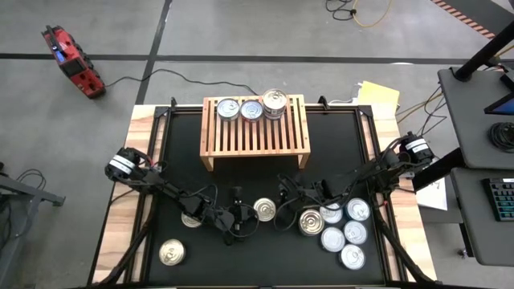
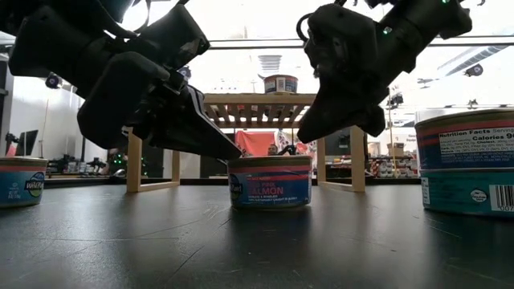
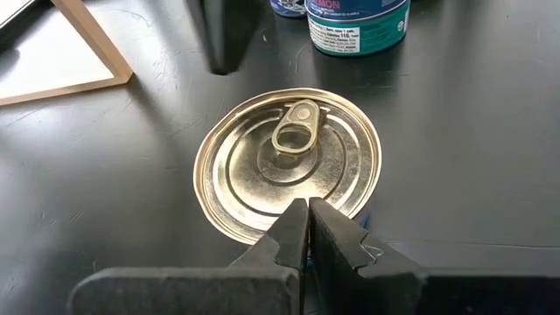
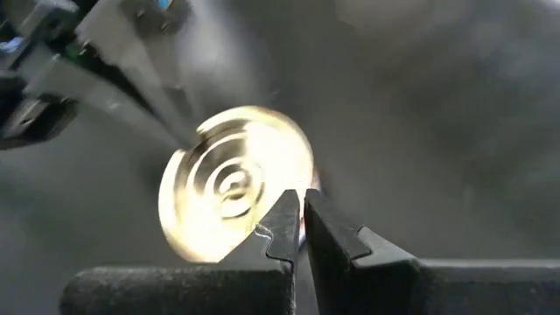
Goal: Stack canned seafood by type on shelf
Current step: Put the blue and pink tuna can on the shelf
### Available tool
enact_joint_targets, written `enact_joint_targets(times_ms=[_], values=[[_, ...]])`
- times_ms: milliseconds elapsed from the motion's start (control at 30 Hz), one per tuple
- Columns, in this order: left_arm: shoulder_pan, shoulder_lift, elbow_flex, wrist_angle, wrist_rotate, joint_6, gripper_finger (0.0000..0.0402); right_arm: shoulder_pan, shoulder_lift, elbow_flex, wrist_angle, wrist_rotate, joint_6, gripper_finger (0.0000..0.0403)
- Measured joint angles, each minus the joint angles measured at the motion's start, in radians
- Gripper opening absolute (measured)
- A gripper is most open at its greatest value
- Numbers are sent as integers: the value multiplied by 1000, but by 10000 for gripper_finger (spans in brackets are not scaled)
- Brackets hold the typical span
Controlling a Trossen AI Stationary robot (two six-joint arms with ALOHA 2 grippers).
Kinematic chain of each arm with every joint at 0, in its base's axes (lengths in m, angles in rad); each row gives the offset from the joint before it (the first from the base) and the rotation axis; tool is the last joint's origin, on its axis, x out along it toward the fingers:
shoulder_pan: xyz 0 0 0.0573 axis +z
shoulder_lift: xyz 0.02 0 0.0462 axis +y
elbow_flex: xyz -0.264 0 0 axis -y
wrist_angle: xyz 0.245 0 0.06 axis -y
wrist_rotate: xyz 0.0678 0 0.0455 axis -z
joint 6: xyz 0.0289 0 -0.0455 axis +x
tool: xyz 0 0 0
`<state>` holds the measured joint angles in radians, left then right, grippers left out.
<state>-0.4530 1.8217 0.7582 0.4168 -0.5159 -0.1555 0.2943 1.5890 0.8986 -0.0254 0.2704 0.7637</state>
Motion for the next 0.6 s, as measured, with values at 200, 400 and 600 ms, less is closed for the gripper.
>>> enact_joint_targets(times_ms=[200, 400, 600], values=[[-4, 0, 0, -6, 0, -10, 0, 0, 0, 0, -3, -71, 33, 13], [-7, 0, -1, -24, 2, -34, 0, 0, 0, 0, -6, -77, 37, 47], [-8, 11, -10, -77, 27, -44, 0, 0, 0, 0, 1, -72, 61, 143]])
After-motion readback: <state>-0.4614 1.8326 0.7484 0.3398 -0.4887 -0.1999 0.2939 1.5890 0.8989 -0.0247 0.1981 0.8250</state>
